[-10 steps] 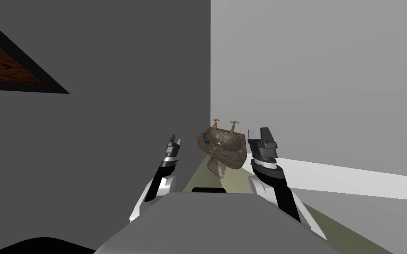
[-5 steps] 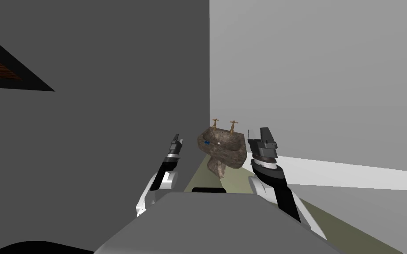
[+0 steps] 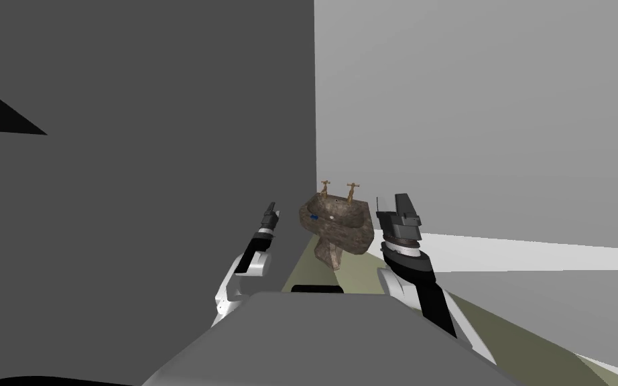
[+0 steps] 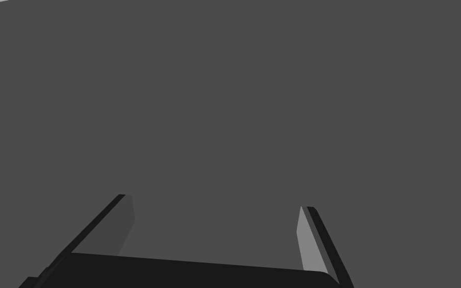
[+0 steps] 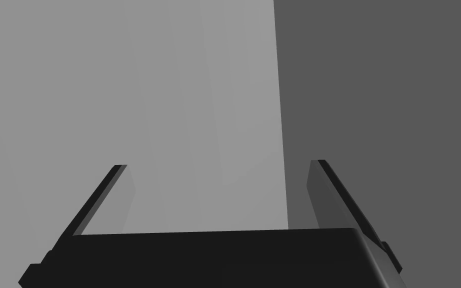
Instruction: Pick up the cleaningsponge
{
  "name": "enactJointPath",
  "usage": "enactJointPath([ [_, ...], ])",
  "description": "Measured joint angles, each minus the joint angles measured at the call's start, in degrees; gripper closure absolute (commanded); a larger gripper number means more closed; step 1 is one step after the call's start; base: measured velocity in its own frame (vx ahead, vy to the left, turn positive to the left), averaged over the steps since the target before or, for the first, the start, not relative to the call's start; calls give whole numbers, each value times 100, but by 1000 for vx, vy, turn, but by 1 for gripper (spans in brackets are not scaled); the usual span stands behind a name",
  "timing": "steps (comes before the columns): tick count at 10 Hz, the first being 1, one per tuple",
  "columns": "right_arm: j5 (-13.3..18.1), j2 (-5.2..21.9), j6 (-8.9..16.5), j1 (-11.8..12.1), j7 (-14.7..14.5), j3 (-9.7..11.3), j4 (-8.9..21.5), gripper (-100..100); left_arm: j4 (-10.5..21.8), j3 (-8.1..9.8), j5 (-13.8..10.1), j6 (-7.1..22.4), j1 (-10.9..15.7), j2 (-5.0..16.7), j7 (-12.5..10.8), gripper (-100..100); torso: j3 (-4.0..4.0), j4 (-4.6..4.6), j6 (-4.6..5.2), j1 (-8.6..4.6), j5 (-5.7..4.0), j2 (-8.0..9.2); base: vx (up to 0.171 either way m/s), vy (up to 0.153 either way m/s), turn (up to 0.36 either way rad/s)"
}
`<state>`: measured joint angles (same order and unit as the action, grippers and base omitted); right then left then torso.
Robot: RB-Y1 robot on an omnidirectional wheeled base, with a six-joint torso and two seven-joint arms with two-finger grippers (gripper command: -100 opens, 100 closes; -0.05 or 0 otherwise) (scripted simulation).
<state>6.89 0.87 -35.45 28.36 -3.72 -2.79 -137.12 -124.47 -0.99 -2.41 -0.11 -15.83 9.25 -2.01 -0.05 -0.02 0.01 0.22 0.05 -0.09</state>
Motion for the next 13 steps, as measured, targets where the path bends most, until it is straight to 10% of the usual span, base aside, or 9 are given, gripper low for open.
enactJointPath([
  [13,0,0,0,0,0,0,0,0,777,185,-92,1979,1393,91,-40,-100,1,0,0,-10,-2,2,4,42,-83],
])
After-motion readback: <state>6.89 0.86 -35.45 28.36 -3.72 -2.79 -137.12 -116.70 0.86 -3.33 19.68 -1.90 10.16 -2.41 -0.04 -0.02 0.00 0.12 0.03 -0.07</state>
